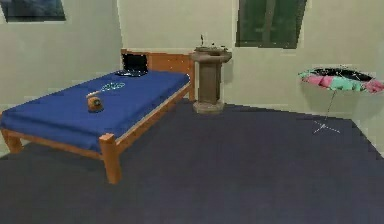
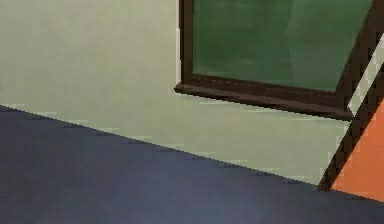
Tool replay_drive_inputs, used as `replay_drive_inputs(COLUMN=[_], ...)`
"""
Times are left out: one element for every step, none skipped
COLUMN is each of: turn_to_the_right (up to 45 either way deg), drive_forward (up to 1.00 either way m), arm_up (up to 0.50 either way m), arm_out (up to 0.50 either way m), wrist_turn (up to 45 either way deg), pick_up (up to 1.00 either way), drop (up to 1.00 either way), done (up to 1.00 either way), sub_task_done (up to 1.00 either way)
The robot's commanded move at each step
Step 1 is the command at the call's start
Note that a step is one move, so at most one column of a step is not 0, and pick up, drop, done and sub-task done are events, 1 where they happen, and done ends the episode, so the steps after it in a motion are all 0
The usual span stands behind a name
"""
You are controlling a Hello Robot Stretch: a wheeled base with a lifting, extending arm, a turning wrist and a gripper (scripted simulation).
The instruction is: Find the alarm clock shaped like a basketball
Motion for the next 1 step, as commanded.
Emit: replay_drive_inputs(turn_to_the_right=[45.0], drive_forward=[0.0], arm_up=[0.0], arm_out=[0.0], wrist_turn=[0.0], pick_up=[0.0], drop=[0.0], done=[0.0], sub_task_done=[0.0])
